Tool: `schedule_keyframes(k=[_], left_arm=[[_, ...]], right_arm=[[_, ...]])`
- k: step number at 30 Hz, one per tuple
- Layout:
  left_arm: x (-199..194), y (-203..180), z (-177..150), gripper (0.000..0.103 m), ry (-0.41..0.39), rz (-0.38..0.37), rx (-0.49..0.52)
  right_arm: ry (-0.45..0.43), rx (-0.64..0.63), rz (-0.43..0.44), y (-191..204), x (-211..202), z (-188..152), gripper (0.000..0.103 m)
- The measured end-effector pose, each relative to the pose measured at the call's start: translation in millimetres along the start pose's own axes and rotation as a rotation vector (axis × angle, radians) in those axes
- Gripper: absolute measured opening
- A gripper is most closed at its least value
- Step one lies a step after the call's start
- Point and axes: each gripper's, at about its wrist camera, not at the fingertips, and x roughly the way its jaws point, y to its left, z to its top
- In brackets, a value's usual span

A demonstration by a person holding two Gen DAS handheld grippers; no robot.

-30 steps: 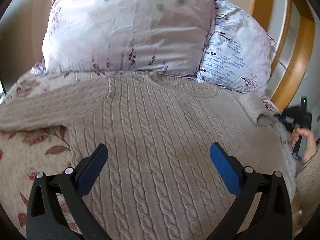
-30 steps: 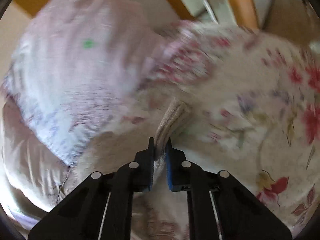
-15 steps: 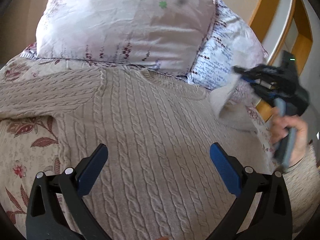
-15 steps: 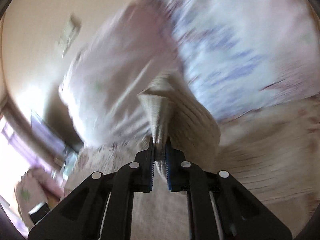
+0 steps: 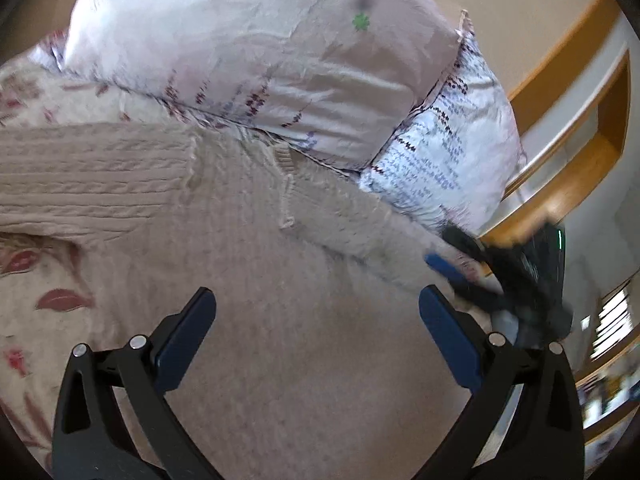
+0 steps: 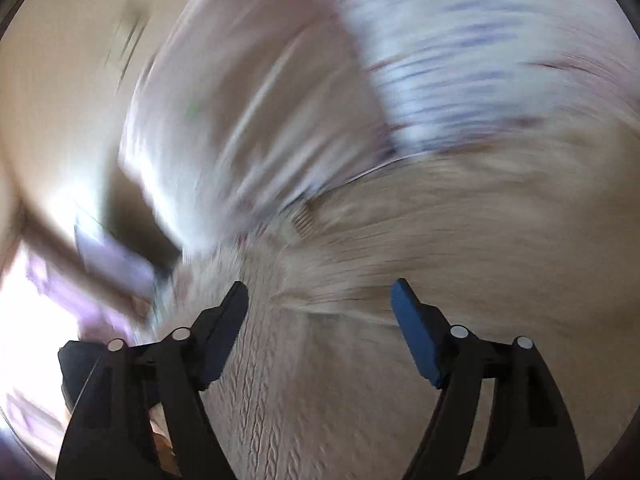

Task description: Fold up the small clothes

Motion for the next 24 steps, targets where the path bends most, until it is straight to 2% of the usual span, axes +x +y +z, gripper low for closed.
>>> schedule_keyframes(k=[3, 4, 7, 9, 13, 17, 20, 22, 23, 24], left_arm=[[20, -5, 12, 0.086, 0.038, -0.046, -0.051], [28, -6, 15, 0.078, 0.05, -0.057, -0.066], [55, -9, 21, 0.068, 0.091, -0.072, -0.129], [72, -7, 21, 0.066, 0.115, -0.056, -0.183], [93, 4, 20, 0.06, 0.133, -0.048, -0.283], [106, 10, 26, 0.052, 0.11, -0.025, -0.338], [113, 15, 34, 0.038, 0.09, -0.003, -0.357], [118, 21, 38, 0.021, 0.073, 0.009, -0.381], [121, 24, 41, 0.016, 0.068, 0.008, -0.393], [123, 27, 42, 0.009, 0.067, 0.005, -0.394]], right_arm=[[-0.098, 0.233, -0.077, -69, -53, -5, 0.058], [-0.113, 0.287, -0.097, -89, -60, -4, 0.056], [-0.131, 0.43, -0.135, -131, -72, -12, 0.048], [-0.126, 0.493, -0.133, -148, -71, -16, 0.041], [-0.154, 0.489, -0.139, -149, -67, -15, 0.038], [-0.184, 0.473, -0.166, -147, -60, -7, 0.035], [-0.195, 0.463, -0.182, -148, -61, -4, 0.027], [-0.202, 0.459, -0.189, -150, -63, -5, 0.019], [-0.203, 0.456, -0.19, -151, -63, -5, 0.013], [-0.204, 0.448, -0.192, -151, -63, -5, 0.011]])
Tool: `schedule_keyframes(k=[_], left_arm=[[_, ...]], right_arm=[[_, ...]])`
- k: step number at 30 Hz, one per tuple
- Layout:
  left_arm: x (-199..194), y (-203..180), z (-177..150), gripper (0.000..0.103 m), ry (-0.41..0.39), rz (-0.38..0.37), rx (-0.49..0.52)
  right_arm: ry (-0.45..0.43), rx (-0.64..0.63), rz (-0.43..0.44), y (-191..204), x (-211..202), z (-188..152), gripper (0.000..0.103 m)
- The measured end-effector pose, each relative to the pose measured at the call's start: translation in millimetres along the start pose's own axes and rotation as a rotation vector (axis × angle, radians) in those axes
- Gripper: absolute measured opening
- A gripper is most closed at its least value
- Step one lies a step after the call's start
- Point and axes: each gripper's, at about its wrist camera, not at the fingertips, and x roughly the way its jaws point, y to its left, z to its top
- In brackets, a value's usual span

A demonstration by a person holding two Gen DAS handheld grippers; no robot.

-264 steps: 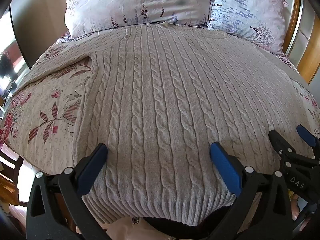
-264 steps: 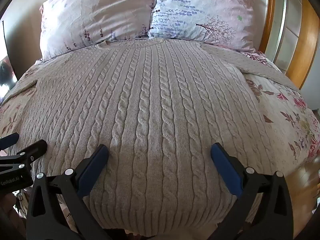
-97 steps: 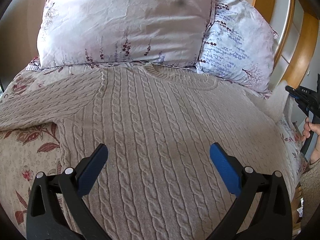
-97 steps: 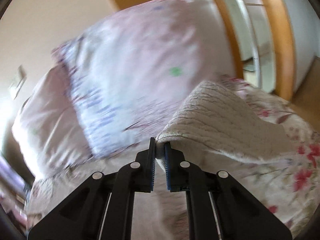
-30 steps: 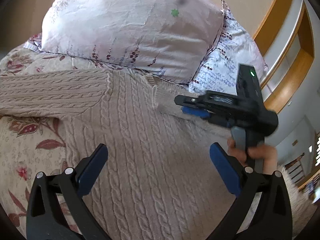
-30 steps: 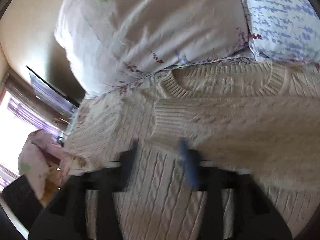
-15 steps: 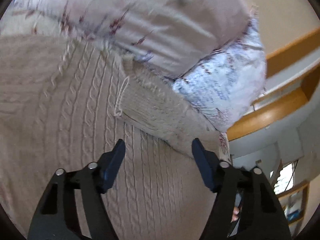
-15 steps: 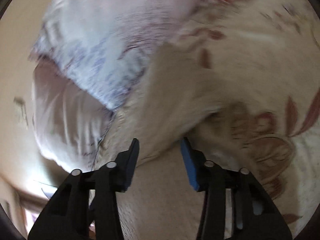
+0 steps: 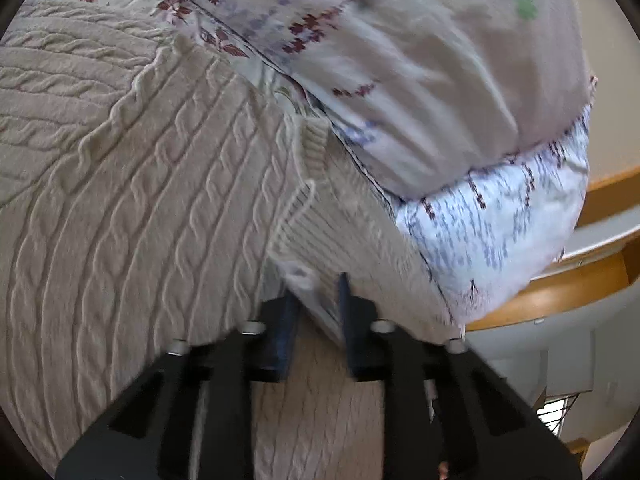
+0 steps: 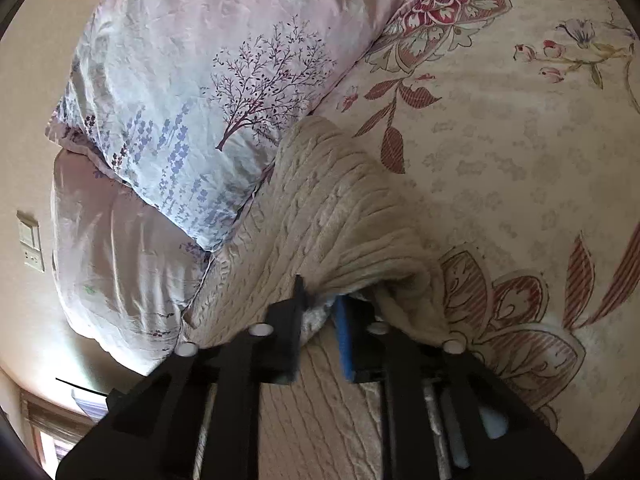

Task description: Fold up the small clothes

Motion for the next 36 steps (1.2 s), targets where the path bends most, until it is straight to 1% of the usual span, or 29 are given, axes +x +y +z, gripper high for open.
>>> schedule_keyframes(k=[2, 5, 7, 9, 13, 17, 19, 20, 22, 24, 25, 27, 29, 30, 32, 33, 35, 36], left_arm=[[-2, 1, 3, 0.008, 0.001, -0.012, 0.007], [-18, -5, 2, 0.007, -0.026, -0.038, 0.064], [-31, -10, 2, 0.007, -0.059, -0.028, 0.109], [-40, -8, 2, 0.007, -0.085, 0.003, 0.142], [-40, 9, 3, 0.007, -0.071, 0.042, 0.126], [-36, 23, 1, 0.008, -0.053, 0.073, 0.113], [-32, 28, 1, 0.009, -0.046, 0.078, 0.107], [-32, 28, 1, 0.009, -0.048, 0.078, 0.111], [-33, 26, 0, 0.011, -0.053, 0.087, 0.13], [-33, 27, -1, 0.011, -0.055, 0.086, 0.129], [-33, 26, -1, 0.011, -0.055, 0.083, 0.126], [-33, 26, -1, 0.011, -0.057, 0.08, 0.126], [-32, 26, -2, 0.011, -0.059, 0.077, 0.125], [-33, 26, -2, 0.012, -0.06, 0.074, 0.123], [-32, 28, -2, 0.012, -0.062, 0.07, 0.121], [-32, 28, -2, 0.012, -0.063, 0.067, 0.121], [-33, 31, -2, 0.012, -0.063, 0.061, 0.123], [-33, 32, -2, 0.012, -0.062, 0.056, 0.122]], right_arm=[[-0.01, -0.02, 0.011, 4, -4, -1, 0.01], [-0.041, -0.076, 0.046, 19, -16, -6, 0.01], [-0.042, -0.104, 0.06, 26, -20, -13, 0.01], [-0.032, -0.124, 0.047, 29, -19, -22, 0.01], [0.008, -0.111, 0.005, 20, -8, -38, 0.01], [0.009, -0.105, -0.033, 11, -3, -44, 0.01], [0.007, -0.125, -0.052, 13, -5, -44, 0.01], [0.002, -0.15, -0.066, 17, -9, -46, 0.012], [-0.02, -0.191, -0.06, 24, -20, -49, 0.021], [-0.082, -0.219, -0.038, 31, -36, -48, 0.039], [-0.1, -0.232, -0.034, 34, -40, -46, 0.04], [-0.107, -0.254, -0.032, 38, -41, -39, 0.041], [-0.069, -0.239, -0.021, 38, -30, -30, 0.041], [-0.056, -0.233, -0.03, 37, -25, -28, 0.041], [-0.028, -0.226, -0.08, 33, -11, -25, 0.041], [-0.012, -0.216, -0.119, 27, -3, -23, 0.041], [-0.037, -0.22, -0.097, 22, -2, -24, 0.041], [-0.039, -0.232, -0.103, 22, -2, -24, 0.041]])
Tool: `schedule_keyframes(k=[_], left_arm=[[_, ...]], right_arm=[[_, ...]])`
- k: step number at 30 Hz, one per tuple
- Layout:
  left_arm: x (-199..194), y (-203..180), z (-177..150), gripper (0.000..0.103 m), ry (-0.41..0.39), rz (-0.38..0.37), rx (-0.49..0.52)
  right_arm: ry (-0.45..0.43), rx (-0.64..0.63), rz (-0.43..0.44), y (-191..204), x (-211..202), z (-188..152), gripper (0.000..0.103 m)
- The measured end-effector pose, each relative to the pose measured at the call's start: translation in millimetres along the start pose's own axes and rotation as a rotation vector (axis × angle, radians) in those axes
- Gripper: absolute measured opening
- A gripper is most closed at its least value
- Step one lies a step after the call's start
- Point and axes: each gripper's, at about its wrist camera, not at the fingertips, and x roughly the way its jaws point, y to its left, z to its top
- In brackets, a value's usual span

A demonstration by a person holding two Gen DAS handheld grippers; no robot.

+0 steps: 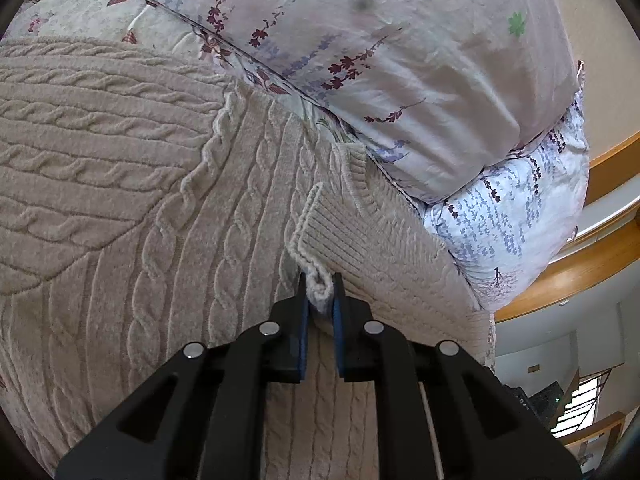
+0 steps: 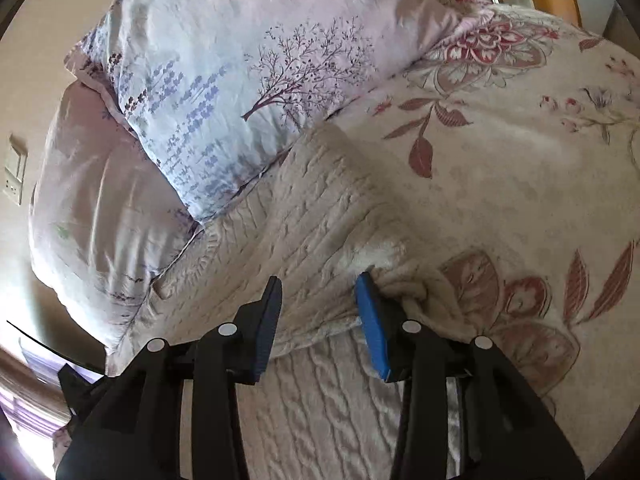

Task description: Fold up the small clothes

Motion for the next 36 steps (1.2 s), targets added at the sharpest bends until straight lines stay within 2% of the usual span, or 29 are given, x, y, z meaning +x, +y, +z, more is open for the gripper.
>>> schedule_keyframes(k=[2, 4, 5, 6, 7, 9, 11, 14, 16, 19, 25, 27, 33, 36], left_arm=[[-1, 2, 1, 0.012, 0.009, -0.011, -0.01], [-7, 4, 1, 0.023, 0.025, -0.038, -0.032], [-12, 5, 1, 0.028, 0.027, -0.053, -0.038], [-21, 6, 0, 0.035, 0.021, -0.063, -0.035], [-31, 7, -1, 0.039, 0.01, -0.073, -0.024], [-56, 13, -4, 0.04, -0.02, -0.09, 0.007], [-82, 23, -6, 0.04, -0.061, -0.087, 0.024], [-127, 51, -6, 0.04, -0.152, -0.024, 0.007], [-153, 75, -4, 0.04, -0.208, 0.025, -0.042], [-177, 113, 0, 0.04, -0.249, 0.086, -0.144], [-182, 159, 7, 0.038, -0.287, 0.14, -0.314], [-183, 170, 9, 0.034, -0.306, 0.117, -0.368], [-189, 192, 16, 0.028, -0.38, 0.1, -0.476], [-192, 197, 20, 0.023, -0.405, 0.114, -0.489]], right_arm=[[0.016, -0.022, -0.032, 6, -1, 0, 0.041], [0.027, -0.051, -0.05, 15, -4, -1, 0.048], [0.03, -0.068, -0.038, 20, -6, -2, 0.058], [0.036, -0.083, -0.022, 24, -8, -4, 0.063], [0.05, -0.101, 0.002, 30, -10, -9, 0.063], [0.078, -0.119, 0.035, 37, -8, -15, 0.064], [0.116, -0.131, 0.079, 45, -5, -23, 0.064], [0.16, -0.157, 0.123, 56, 0, -35, 0.065], [0.182, -0.177, 0.142, 63, 4, -42, 0.066], [0.209, -0.187, 0.162, 69, 8, -50, 0.066], [0.23, -0.209, 0.175, 74, 7, -59, 0.067], [0.226, -0.209, 0.174, 73, 6, -59, 0.068], [0.227, -0.208, 0.169, 70, 6, -57, 0.068], [0.231, -0.214, 0.172, 70, 6, -58, 0.069]])
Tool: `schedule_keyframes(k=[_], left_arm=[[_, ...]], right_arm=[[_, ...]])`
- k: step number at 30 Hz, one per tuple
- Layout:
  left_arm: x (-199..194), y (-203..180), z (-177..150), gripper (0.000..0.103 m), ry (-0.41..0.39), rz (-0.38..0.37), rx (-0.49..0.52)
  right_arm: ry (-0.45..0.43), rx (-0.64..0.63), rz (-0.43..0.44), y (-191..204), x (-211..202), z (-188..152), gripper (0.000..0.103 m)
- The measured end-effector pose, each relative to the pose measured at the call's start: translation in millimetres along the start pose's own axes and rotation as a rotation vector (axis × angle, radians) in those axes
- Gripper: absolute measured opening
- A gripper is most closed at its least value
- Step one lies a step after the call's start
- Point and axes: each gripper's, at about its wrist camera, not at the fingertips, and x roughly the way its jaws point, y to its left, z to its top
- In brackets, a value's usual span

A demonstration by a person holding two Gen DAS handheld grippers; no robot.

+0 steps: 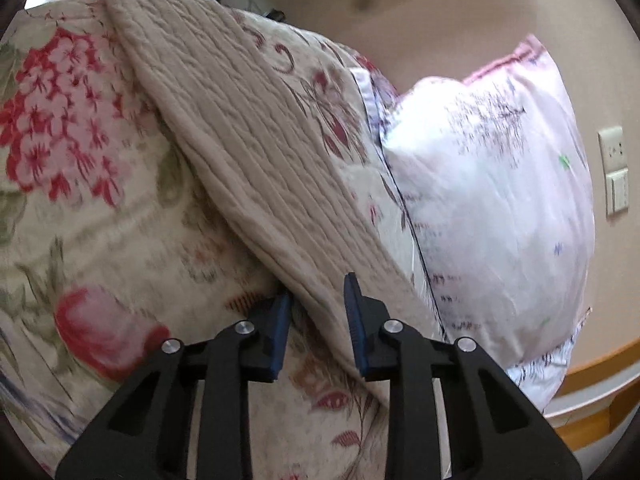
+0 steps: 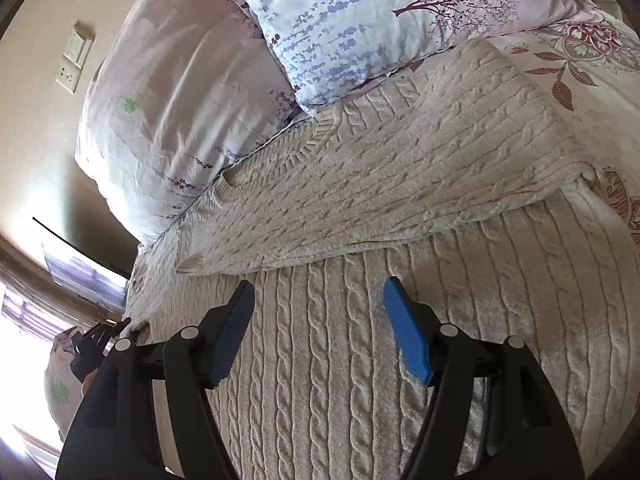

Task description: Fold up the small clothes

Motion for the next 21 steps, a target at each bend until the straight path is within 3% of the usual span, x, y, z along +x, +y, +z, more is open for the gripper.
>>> schedule_keyframes(k=[4, 8, 15, 18, 21], left_arm=[[4, -2, 3, 0.01, 0.004, 0.006, -0.001], [-2, -18, 4, 0.008, -0.024, -0.029, 0.028], [-10, -100, -22, 0.007, -0.007, -0.221, 0.194], [0, -139, -54, 0.007, 0.052, -0.323, 0.274], [24, -171, -99, 0.007, 0.16, -0.411, 0.351]], right_arm=[[0.0, 0.001, 0.007, -1, -1, 0, 0.069], [-0.007, -0.003, 0.012, -3, -5, -1, 0.069], [-0.029, -0.004, 0.018, -7, -15, -1, 0.07], [-0.033, -0.005, 0.019, -9, -18, -2, 0.07], [-0.036, -0.001, 0.017, -11, -21, -4, 0.07]])
